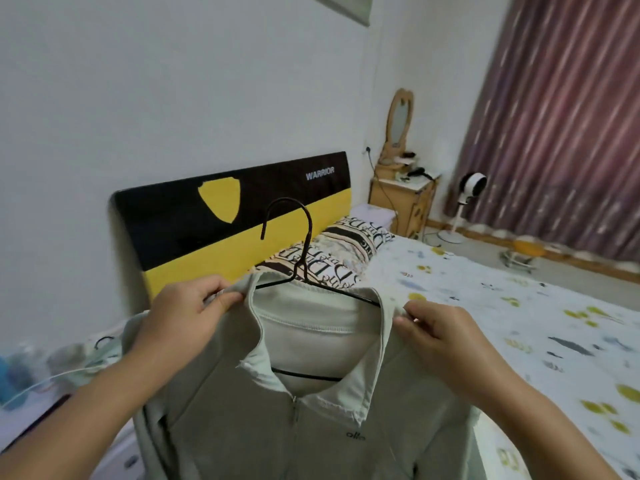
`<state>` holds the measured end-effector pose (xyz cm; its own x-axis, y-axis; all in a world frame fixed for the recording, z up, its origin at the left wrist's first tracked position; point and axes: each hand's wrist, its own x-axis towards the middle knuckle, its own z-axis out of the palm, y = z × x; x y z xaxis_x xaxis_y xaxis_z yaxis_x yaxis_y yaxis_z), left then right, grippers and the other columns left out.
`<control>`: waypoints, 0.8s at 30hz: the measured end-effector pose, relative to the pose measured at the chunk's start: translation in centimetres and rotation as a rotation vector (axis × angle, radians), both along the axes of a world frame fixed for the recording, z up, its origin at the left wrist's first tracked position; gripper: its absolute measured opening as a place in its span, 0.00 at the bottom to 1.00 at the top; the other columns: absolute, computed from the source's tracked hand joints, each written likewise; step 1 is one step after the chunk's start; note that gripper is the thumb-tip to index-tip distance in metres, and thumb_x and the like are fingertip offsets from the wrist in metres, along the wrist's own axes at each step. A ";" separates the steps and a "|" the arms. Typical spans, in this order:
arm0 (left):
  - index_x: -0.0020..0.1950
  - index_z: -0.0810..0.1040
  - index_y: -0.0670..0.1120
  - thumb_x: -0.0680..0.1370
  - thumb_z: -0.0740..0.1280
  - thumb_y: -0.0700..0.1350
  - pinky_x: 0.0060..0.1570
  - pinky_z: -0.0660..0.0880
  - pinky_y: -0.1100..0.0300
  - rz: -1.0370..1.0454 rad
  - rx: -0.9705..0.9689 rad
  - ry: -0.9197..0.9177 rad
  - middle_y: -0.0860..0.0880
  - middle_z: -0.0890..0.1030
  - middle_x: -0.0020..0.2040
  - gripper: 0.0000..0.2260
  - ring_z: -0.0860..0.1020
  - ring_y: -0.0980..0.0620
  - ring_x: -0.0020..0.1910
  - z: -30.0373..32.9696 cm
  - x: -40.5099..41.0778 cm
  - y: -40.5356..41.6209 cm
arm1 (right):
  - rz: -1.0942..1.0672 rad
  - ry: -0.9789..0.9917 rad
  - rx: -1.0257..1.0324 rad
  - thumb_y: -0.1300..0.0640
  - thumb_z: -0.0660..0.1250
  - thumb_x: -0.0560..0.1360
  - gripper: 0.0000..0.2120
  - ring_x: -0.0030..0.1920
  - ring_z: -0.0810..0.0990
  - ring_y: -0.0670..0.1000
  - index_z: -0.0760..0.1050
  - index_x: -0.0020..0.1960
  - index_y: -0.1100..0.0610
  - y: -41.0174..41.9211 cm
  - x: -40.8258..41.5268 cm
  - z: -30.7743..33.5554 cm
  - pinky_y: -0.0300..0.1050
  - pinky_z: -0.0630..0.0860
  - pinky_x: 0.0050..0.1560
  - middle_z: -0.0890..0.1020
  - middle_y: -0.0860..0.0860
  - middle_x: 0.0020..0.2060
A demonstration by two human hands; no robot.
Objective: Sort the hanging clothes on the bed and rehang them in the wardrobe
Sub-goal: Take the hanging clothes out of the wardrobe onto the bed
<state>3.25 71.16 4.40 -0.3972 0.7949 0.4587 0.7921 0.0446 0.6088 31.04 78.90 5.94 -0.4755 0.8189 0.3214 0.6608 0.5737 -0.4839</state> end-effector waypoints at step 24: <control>0.34 0.73 0.48 0.76 0.66 0.44 0.29 0.61 0.60 -0.427 -0.147 -0.051 0.50 0.74 0.28 0.11 0.70 0.55 0.30 -7.3 8.0 26.5 | -0.518 0.094 -0.231 0.54 0.62 0.77 0.11 0.25 0.64 0.47 0.73 0.37 0.54 12.8 7.6 -6.9 0.43 0.61 0.31 0.71 0.51 0.25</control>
